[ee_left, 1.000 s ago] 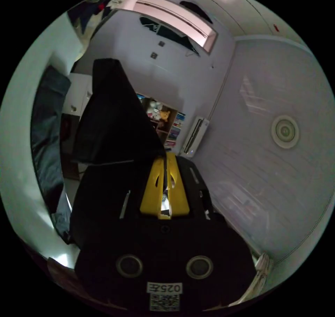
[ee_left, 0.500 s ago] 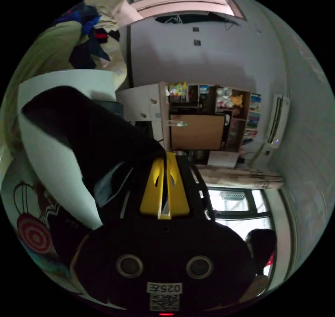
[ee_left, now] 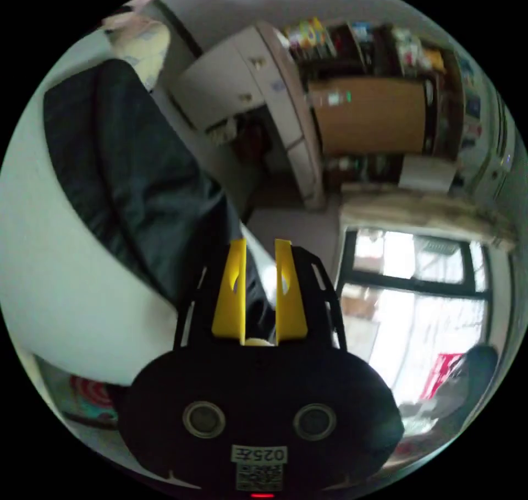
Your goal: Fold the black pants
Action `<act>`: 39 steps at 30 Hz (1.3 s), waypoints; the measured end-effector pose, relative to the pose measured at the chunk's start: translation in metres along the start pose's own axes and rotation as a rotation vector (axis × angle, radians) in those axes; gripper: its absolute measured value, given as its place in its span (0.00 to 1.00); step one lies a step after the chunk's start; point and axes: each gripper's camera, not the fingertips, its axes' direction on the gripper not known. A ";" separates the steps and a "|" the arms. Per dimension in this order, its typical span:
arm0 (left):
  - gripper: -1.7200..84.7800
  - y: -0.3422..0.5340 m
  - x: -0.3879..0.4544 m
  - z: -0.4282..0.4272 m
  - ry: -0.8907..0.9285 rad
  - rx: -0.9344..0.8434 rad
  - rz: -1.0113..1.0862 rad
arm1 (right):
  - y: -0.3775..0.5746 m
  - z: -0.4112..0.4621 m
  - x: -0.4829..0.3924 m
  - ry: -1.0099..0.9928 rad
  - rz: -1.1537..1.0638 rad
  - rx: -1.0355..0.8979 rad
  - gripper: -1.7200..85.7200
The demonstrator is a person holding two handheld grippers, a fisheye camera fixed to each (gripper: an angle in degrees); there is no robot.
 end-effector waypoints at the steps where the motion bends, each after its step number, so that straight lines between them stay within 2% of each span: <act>1: 0.08 0.023 0.007 0.019 -0.072 -0.140 0.031 | 0.010 0.001 0.003 0.047 -0.008 -0.010 0.14; 2: 0.08 0.045 0.009 0.037 -0.157 -0.282 0.046 | 0.018 0.003 0.007 0.065 -0.020 -0.024 0.15; 4: 0.09 0.073 0.009 0.059 -0.243 -0.441 0.072 | 0.025 0.006 0.010 0.092 -0.031 -0.046 0.17; 7: 0.12 0.096 -0.003 0.092 -0.249 -0.607 0.055 | 0.017 0.006 0.005 0.143 -0.093 -0.054 0.18; 12: 0.09 0.068 -0.038 0.124 -0.124 -0.608 -0.085 | -0.016 0.026 -0.013 0.208 -0.211 -0.179 0.19; 14: 0.03 0.056 -0.042 0.142 -0.040 -0.680 -0.114 | -0.025 0.040 -0.023 0.185 -0.247 -0.306 0.15; 16: 0.02 0.047 -0.032 0.142 0.036 -0.654 -0.071 | -0.022 0.028 -0.044 0.218 -0.330 -0.286 0.10; 18: 0.01 0.029 -0.014 0.127 0.076 -0.535 0.033 | -0.015 0.003 -0.072 0.235 -0.438 -0.236 0.08; 19: 0.01 0.015 0.001 0.109 0.124 -0.418 0.109 | -0.011 -0.016 -0.085 0.228 -0.465 -0.210 0.07; 20: 0.01 0.002 0.008 0.090 0.151 -0.303 0.129 | -0.010 -0.030 -0.091 0.230 -0.446 -0.206 0.06; 22: 0.01 -0.016 0.002 0.075 0.114 -0.236 0.067 | -0.011 -0.040 -0.084 0.257 -0.371 -0.223 0.04; 24: 0.02 -0.020 -0.012 0.082 0.101 -0.342 0.052 | -0.012 -0.032 -0.068 0.266 -0.318 -0.254 0.03; 27: 0.06 0.011 -0.038 0.097 -0.063 -0.589 0.113 | -0.018 -0.015 -0.049 0.189 -0.218 -0.235 0.03; 29: 0.14 0.045 -0.052 0.103 -0.111 -0.760 0.212 | -0.027 -0.020 -0.052 0.130 -0.210 -0.210 0.04; 35: 0.16 0.059 -0.082 0.134 -0.056 -0.837 0.270 | -0.046 -0.047 -0.078 0.052 -0.251 -0.208 0.14; 39: 0.14 0.041 -0.094 0.143 -0.055 -0.760 0.272 | -0.061 -0.032 -0.091 0.075 -0.251 -0.306 0.17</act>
